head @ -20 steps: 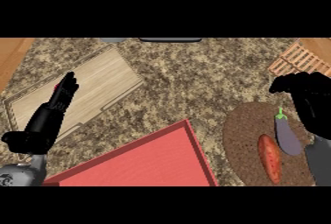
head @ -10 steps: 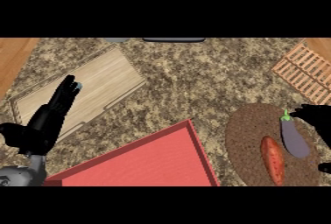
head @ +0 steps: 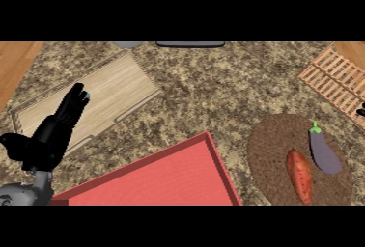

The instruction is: Pick the sweet potato from the placemat and place it in the tiered shelf

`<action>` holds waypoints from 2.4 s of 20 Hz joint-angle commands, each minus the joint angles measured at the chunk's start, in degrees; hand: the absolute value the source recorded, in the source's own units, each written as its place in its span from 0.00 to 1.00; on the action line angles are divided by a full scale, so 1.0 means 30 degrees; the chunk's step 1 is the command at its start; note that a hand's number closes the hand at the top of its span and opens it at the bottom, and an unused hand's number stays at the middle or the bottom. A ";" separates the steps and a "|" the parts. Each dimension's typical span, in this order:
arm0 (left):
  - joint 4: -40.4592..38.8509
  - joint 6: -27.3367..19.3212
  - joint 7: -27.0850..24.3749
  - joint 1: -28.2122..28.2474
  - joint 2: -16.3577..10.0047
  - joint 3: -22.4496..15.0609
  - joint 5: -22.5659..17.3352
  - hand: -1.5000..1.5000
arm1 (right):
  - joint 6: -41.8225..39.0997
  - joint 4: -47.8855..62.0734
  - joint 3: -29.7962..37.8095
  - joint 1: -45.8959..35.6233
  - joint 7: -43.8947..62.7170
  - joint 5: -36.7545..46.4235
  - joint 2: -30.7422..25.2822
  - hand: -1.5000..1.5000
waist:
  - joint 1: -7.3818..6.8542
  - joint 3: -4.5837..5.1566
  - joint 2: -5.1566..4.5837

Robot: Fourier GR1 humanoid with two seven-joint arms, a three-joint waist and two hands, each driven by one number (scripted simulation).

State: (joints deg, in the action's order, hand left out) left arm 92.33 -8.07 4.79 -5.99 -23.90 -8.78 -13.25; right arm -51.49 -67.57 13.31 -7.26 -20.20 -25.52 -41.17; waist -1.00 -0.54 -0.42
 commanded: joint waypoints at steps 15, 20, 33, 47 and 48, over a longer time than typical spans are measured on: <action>0.0457 0.0638 0.0558 0.0112 -0.0044 0.0329 -0.0168 0.50 | 0.2458 -0.1719 -0.4111 0.1179 -1.0042 1.0440 -0.1692 0.00 | 0.0019 0.0083 0.0048; 0.0564 0.0654 0.0749 0.0312 -0.0017 0.0732 -0.0148 0.50 | 0.5434 -0.0976 -0.6282 0.0926 -1.1252 1.1899 -0.1041 0.00 | 0.0048 0.0139 0.0081; 0.1756 0.0634 0.1265 0.1045 0.0413 0.0656 0.0830 0.50 | 0.8077 -0.0414 -1.0438 -0.0188 -1.0537 1.4699 -0.1230 0.00 | 0.0116 0.0170 0.0139; 0.1977 0.1742 0.1806 0.1209 0.1682 0.2217 0.1753 0.50 | 1.0179 0.2063 -0.9582 -0.1103 -0.9890 1.8737 -0.0525 0.00 | 0.0278 0.0181 0.0147; 0.1271 0.1849 0.1237 0.1032 0.1952 0.1859 0.2028 0.50 | 1.0901 0.2303 -1.0074 -0.0619 -0.9694 1.9126 0.0073 0.00 | 0.0304 0.0181 0.0139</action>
State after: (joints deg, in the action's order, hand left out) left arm 97.20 -3.50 9.58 -3.26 -19.16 -3.55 -8.11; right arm -18.12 -61.93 -16.13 -10.50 -47.70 28.60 -42.68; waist -0.27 0.00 0.00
